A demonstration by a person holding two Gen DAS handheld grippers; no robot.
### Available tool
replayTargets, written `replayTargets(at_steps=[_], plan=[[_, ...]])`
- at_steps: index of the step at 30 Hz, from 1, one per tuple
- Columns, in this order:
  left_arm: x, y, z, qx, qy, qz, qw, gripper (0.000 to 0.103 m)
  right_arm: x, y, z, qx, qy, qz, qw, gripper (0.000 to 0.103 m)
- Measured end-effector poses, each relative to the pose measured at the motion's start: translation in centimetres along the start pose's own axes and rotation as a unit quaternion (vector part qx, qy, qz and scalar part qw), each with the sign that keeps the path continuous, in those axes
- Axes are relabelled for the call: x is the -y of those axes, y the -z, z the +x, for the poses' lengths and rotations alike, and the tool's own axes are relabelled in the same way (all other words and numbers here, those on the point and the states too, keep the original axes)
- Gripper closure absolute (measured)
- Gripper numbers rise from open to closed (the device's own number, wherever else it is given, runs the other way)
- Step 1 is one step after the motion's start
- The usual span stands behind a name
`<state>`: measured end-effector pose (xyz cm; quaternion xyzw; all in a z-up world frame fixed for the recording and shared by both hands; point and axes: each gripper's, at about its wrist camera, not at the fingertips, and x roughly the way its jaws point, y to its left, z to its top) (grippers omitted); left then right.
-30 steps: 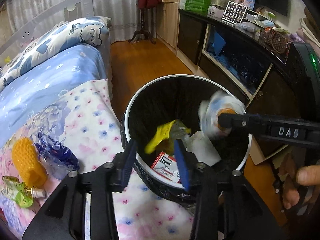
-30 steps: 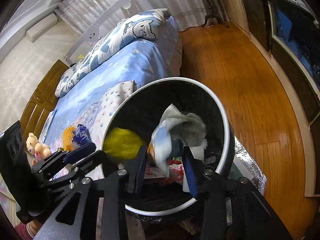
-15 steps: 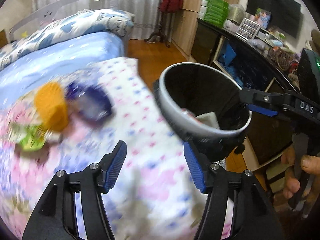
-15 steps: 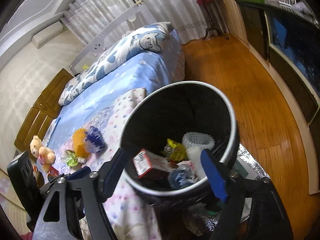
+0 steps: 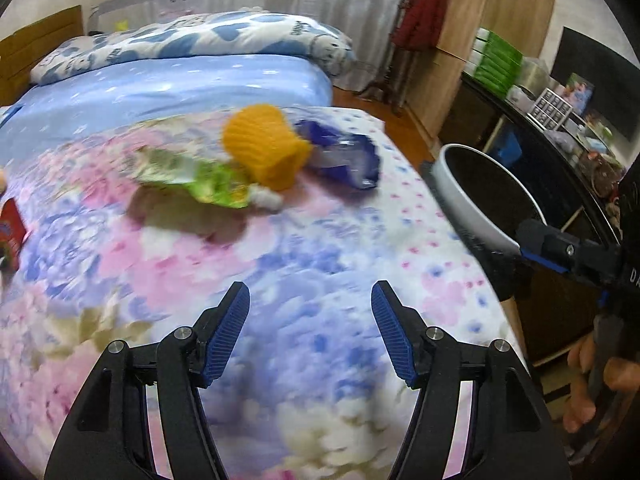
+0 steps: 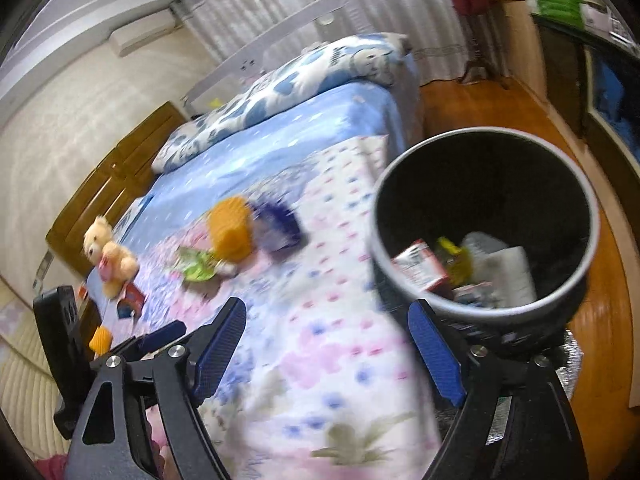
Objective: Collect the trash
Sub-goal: 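Move both open tools back over the bed toward remaining trash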
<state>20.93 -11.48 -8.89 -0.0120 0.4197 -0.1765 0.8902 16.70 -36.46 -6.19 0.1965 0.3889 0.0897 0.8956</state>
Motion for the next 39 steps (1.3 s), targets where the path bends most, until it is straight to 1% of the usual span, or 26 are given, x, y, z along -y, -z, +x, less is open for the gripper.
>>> replayTargets(at_steps=[6, 12, 22, 31, 34, 39], plan=[[-2.7, 1.0, -1.1, 0.007, -0.015, -0.018, 0.9997, 0.038, -2.5, 1.3, 1.4, -0.016, -0.009, -0.017, 1.000, 0.018], [-5.3, 2.0, -1.7, 0.004, -0.028, -0.041, 0.9987, 0.037, -4.7, 2.4, 2.4, -0.027, -0.016, -0.043, 0.999, 0.017], [-9.5, 3.5, -2.9, 0.007, -0.060, -0.074, 0.9954, 0.037, -6.8, 3.1, 4.1, -0.042, -0.023, -0.061, 0.997, 0.017], [-15.1, 4.4, -4.3, 0.013, -0.099, -0.121, 0.9876, 0.037, -10.2, 3.5, 7.1, -0.065, -0.045, -0.091, 0.993, 0.017], [-16.7, 4.3, -4.7, 0.017, -0.114, -0.130, 0.9848, 0.037, -11.9, 3.4, 8.0, -0.072, -0.060, -0.114, 0.989, 0.017], [-19.6, 3.8, -5.0, 0.025, -0.141, -0.147, 0.9787, 0.036, -15.0, 2.9, 9.5, -0.073, -0.079, -0.170, 0.980, 0.017]])
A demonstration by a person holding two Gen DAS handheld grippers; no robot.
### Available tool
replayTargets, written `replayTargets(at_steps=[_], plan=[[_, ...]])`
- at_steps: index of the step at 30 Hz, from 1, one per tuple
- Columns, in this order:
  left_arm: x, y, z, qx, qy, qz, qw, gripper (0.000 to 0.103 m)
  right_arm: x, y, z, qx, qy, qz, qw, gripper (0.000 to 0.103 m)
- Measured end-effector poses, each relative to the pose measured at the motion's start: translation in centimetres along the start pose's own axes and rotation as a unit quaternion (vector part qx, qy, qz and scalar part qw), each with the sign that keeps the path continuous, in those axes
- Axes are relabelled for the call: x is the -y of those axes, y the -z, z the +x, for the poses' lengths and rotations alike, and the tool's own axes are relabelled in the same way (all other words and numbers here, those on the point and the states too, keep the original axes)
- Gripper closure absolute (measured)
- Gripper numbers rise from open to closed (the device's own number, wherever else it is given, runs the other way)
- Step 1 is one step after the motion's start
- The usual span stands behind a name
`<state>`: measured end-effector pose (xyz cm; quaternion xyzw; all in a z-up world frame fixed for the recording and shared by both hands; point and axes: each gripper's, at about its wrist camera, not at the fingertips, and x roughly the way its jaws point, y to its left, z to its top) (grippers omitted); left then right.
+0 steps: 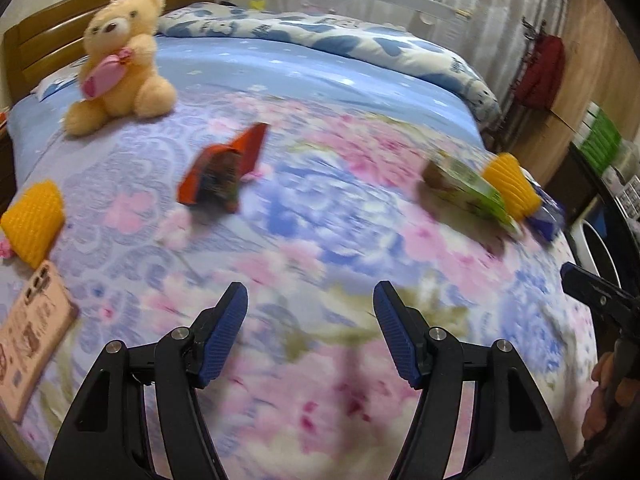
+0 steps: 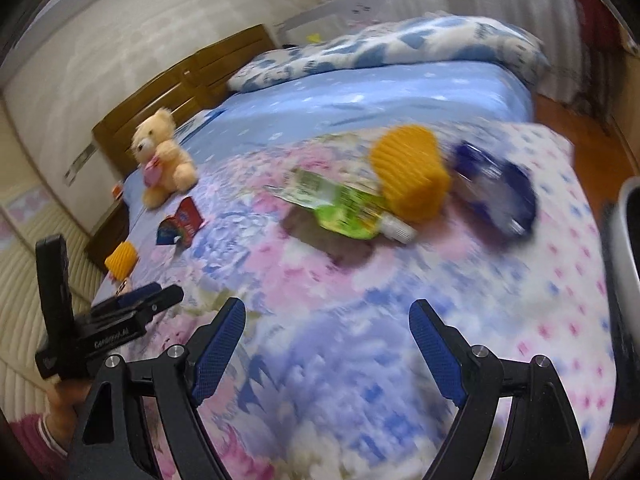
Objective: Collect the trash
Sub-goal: 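Move both open tools back over the bed toward remaining trash, then grasp the orange wrapper with left tool while right tool grasps green drink pouch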
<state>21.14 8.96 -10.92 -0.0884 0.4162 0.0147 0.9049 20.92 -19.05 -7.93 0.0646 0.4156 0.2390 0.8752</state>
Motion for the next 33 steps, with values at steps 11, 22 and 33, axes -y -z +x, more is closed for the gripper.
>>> replayTargets(at_steps=[11, 22, 33], plan=[[-4.4, -4.5, 2.5, 0.012, -0.044, -0.026, 0.9986, 0.026, -2.7, -3.6, 4.4, -0.007, 0.001, -0.075, 0.997, 0.018], [-5.1, -6.7, 7.0, -0.011, -0.089, -0.003, 0.9960, 0.023, -2.7, -6.3, 9.7, -0.028, 0.072, -0.147, 0.986, 0.031], [-4.3, -5.7, 5.5, -0.013, -0.030, -0.006, 0.9995, 0.092, -3.4, -5.8, 9.1, -0.047, 0.053, -0.119, 0.990, 0.099]])
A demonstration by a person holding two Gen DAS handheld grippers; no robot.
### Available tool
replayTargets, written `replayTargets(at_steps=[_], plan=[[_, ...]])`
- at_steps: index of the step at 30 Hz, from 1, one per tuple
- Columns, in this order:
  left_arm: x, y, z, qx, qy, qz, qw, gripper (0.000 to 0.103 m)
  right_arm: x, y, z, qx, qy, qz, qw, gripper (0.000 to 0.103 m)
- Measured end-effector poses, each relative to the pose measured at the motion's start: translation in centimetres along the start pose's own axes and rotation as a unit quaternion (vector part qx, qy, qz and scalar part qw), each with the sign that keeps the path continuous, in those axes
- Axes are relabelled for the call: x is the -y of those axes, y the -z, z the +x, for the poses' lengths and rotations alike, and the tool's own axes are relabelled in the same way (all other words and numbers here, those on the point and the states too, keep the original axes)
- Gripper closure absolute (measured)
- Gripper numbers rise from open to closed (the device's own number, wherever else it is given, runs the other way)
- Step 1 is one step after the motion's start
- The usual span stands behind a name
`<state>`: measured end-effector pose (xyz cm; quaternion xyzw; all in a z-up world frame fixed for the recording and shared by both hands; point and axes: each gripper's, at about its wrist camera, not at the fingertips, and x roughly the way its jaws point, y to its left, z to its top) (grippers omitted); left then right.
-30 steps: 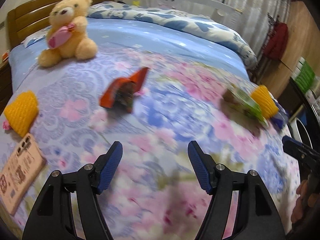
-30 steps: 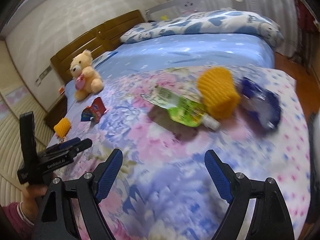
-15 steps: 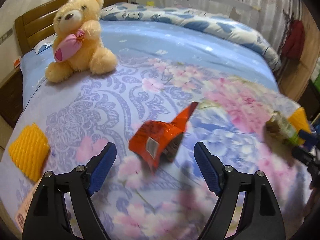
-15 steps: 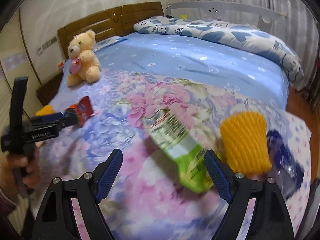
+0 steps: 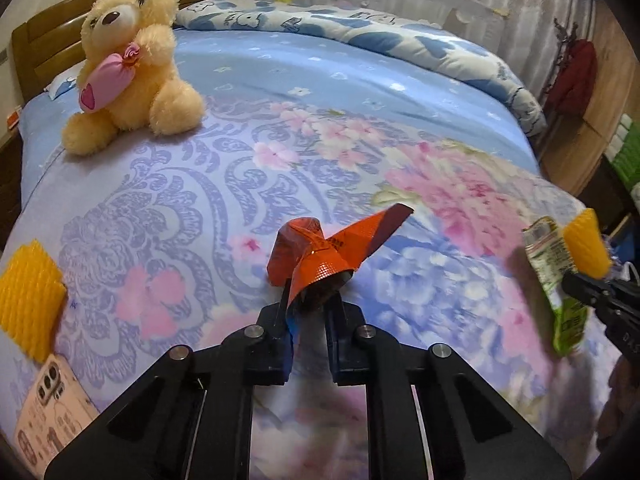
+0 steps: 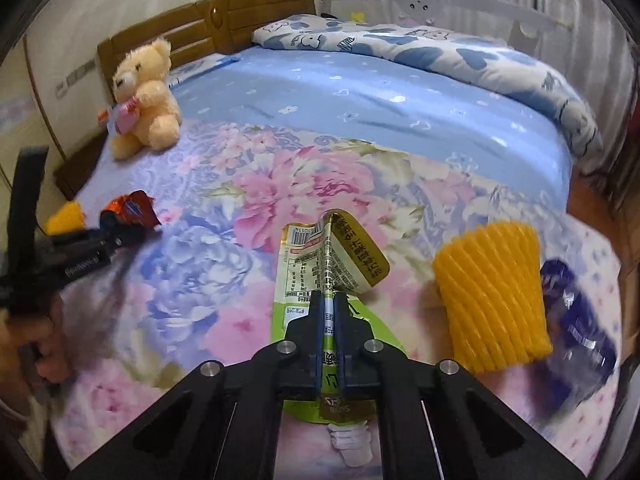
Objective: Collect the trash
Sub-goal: 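Grasp the orange wrapper with left tool while right tool grasps green drink pouch, then carry wrapper and pouch over the bin and open both tools inside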
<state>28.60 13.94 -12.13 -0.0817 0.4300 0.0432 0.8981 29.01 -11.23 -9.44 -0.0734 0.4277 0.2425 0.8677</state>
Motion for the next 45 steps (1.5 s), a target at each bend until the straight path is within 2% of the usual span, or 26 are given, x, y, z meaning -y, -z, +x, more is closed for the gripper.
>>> replayTargets(at_steps=[6, 11, 18, 24, 33, 45], plan=[[2.4, 1.6, -2.7, 0.005, 0.041, 0.014, 0.9990, 0.093, 0.5, 1.6, -2.5, 0.007, -0.052, 0.063, 0.997, 0.099], [5.5, 3.5, -4.3, -0.002, 0.081, 0.036, 0.9961, 0.093, 0.7, 3.8, -5.6, 0.019, -0.058, 0.094, 0.994, 0.099], [11.6, 5.9, -6.2, -0.010, 0.130, 0.093, 0.9870, 0.093, 2.6, 7.4, -9.1, 0.031, -0.034, 0.130, 0.990, 0.099], [15.5, 7.0, -7.6, -0.007, 0.153, 0.133, 0.9791, 0.093, 4.9, 10.2, -11.5, 0.038, -0.013, 0.166, 0.985, 0.099], [19.8, 8.4, -8.7, -0.011, 0.175, 0.179, 0.9682, 0.093, 7.2, 13.5, -14.5, 0.057, 0.009, 0.202, 0.978, 0.099], [24.9, 9.5, -9.5, -0.014, 0.189, 0.223, 0.9564, 0.093, 9.9, 15.8, -17.7, 0.081, 0.031, 0.225, 0.970, 0.099]])
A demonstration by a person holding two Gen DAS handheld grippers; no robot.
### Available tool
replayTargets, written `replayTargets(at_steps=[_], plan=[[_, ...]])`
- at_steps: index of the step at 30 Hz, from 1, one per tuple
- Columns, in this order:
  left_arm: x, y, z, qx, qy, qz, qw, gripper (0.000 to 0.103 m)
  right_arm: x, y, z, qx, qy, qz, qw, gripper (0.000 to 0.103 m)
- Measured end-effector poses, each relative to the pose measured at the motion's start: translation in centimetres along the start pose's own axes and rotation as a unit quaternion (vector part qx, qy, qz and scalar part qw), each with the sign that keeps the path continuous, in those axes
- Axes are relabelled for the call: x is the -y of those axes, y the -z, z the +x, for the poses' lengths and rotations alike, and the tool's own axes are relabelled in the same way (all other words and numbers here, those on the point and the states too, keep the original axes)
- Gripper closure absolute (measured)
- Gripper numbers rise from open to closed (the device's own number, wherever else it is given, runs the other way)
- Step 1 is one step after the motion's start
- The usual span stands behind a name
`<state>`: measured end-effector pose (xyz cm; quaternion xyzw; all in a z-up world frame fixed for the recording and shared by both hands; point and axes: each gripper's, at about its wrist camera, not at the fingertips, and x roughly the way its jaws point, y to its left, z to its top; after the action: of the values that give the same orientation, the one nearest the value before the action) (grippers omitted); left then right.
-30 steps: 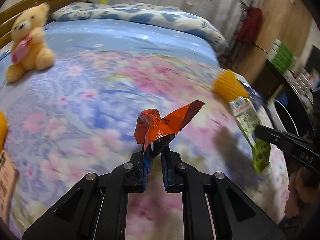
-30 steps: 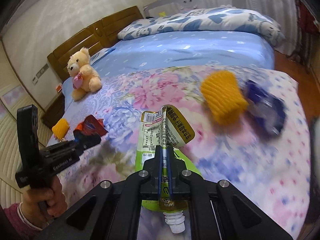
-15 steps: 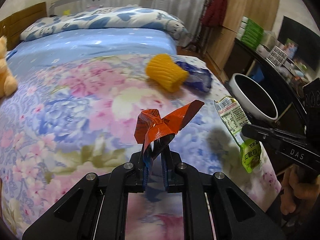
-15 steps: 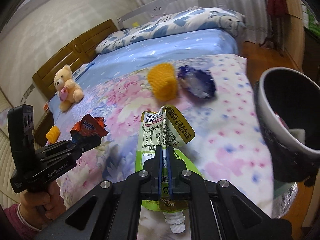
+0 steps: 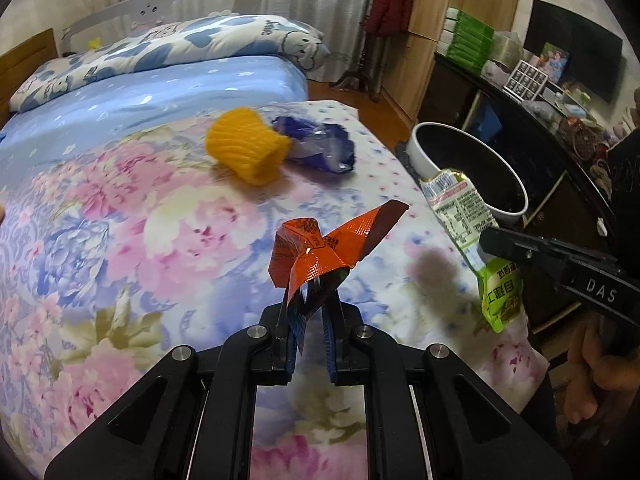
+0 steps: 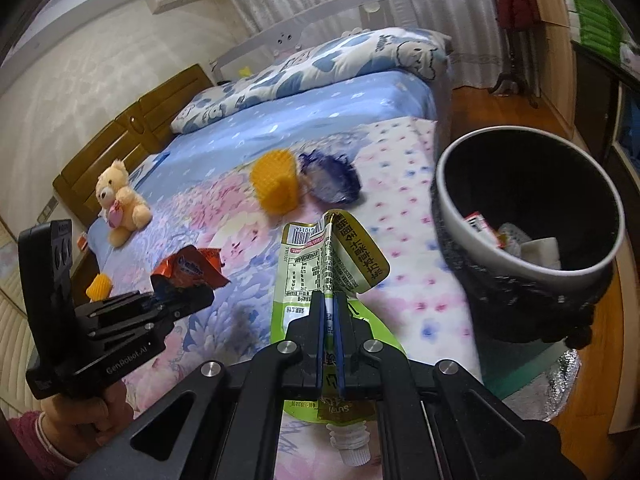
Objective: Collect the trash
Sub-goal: 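Carry wrapper and pouch over the bin and open both tools inside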
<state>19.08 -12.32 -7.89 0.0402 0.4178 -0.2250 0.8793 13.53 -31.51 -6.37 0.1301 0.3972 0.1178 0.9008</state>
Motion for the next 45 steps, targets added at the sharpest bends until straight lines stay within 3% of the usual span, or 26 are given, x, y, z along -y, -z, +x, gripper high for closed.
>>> replayTargets(at_steps=[25, 45], plan=[[6.4, -3.0, 1.5, 0.005, 0.024, 0.054, 0.9982, 0.093, 5.4, -1.5, -4.5, 0.045, 0.028, 0.043, 0.998, 0.099], [10.0, -5.9, 3.2, 0.012, 0.032, 0.080, 0.9962, 0.093, 9.5, -3.1, -5.1, 0.055, 0.041, 0.074, 0.995, 0.099]])
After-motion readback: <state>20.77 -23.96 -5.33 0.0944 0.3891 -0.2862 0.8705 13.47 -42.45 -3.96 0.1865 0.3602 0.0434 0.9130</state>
